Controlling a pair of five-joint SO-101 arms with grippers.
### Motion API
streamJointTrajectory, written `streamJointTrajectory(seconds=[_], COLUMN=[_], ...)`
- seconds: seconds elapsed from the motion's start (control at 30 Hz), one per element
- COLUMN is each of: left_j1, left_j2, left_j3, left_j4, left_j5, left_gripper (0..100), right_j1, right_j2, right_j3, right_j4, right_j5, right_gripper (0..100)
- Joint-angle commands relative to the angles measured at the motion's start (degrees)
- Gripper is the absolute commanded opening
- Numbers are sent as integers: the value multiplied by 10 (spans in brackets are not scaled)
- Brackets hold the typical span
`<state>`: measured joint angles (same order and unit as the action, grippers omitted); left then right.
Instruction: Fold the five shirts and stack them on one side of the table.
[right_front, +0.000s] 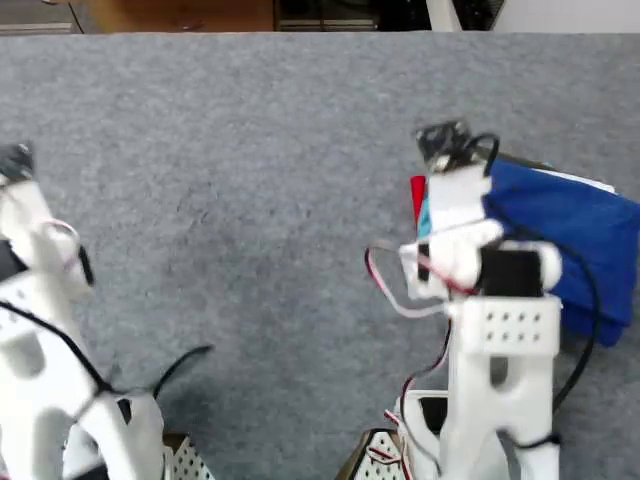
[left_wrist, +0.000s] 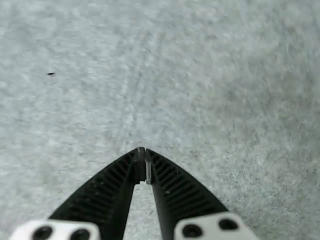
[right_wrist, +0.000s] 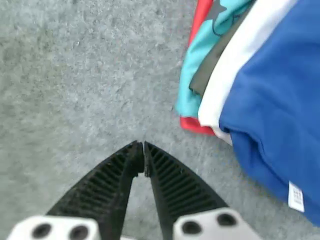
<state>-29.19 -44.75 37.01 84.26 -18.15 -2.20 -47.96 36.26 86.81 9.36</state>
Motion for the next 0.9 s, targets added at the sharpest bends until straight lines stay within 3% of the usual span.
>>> streamJointTrajectory(seconds=[0.0,0.23,0.43,0.73,0.87], left_j1=[42,85,123,127,127], left_j2=[-96,-225,-302,-444,-504], left_j3=[125,276,407,536,580], left_j4=[-67,-146,-208,-235,-234], left_j5=[-4,-4,-4,-4,-4], left_gripper=[19,19,19,19,19], right_j1=[-7,-8,-8,-58,-53], right_j2=[-101,-256,-354,-487,-556], right_j3=[138,357,488,613,609], right_j4=[-77,-184,-255,-243,-187], right_j5=[33,33,-11,-16,-15], right_gripper=[19,19,22,21,20])
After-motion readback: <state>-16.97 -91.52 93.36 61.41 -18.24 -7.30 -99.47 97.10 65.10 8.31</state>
